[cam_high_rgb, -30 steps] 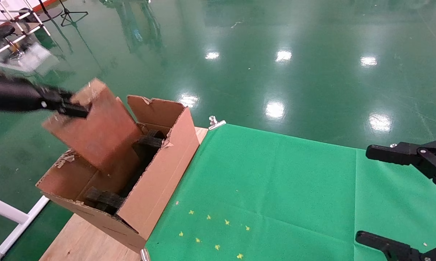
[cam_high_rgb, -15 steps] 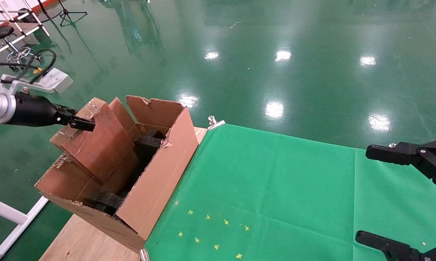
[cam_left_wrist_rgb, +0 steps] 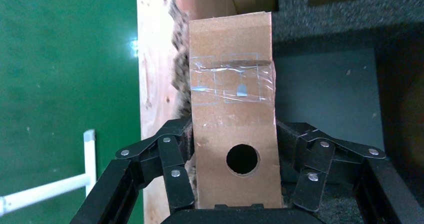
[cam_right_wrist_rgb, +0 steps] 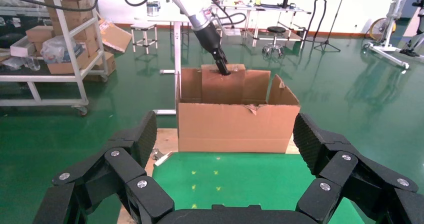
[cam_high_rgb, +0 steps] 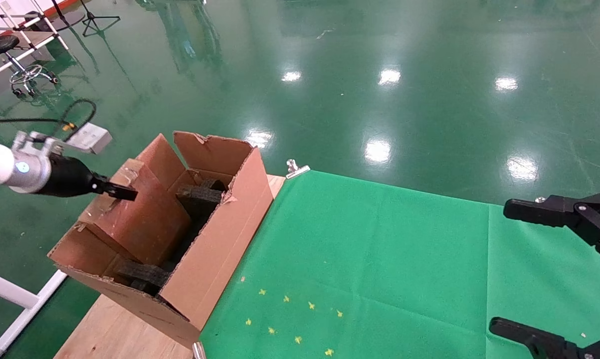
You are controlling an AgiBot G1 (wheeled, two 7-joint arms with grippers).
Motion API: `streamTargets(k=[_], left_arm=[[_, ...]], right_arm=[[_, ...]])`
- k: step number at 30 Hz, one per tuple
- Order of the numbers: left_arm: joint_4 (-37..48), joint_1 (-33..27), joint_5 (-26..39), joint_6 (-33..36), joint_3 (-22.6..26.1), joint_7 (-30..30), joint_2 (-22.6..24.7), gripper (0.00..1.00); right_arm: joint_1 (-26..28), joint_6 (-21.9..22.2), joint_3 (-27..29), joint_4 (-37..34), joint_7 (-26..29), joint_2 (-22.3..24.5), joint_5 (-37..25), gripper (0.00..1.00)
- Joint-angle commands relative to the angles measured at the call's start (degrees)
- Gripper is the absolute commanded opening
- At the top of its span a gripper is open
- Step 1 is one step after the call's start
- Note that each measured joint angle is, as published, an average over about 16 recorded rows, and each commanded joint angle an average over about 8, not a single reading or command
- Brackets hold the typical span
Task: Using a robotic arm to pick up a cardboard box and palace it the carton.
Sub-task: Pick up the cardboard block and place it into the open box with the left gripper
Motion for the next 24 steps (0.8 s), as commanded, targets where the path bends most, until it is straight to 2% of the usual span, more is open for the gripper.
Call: streamTargets(k=[1, 16, 17, 24], left_arm=[[0.76, 0.69, 0.14, -0.99, 0.09, -0.39, 0.65, 0.0], [2.39, 8.29, 0.46, -7.32, 0.3, -1.79, 4.83, 0.01], [2.35, 8.71, 0.42, -7.63, 0.28, -1.75, 5.02, 0.11], [2.13, 10.8, 0.47, -9.74, 0.53, -1.26, 6.24, 0.98]], right_arm=[[0.0, 0.0, 0.0, 0.0, 0.0, 0.0, 0.0, 1.0], [0.01, 0.02, -0.04, 0.0, -0.02, 0.02, 0.03, 1.0], [0.01, 0.02, -0.04, 0.0, -0.02, 0.02, 0.03, 1.0], [0.0, 0.03, -0.05, -0.01, -0.03, 0.03, 0.05, 1.0]])
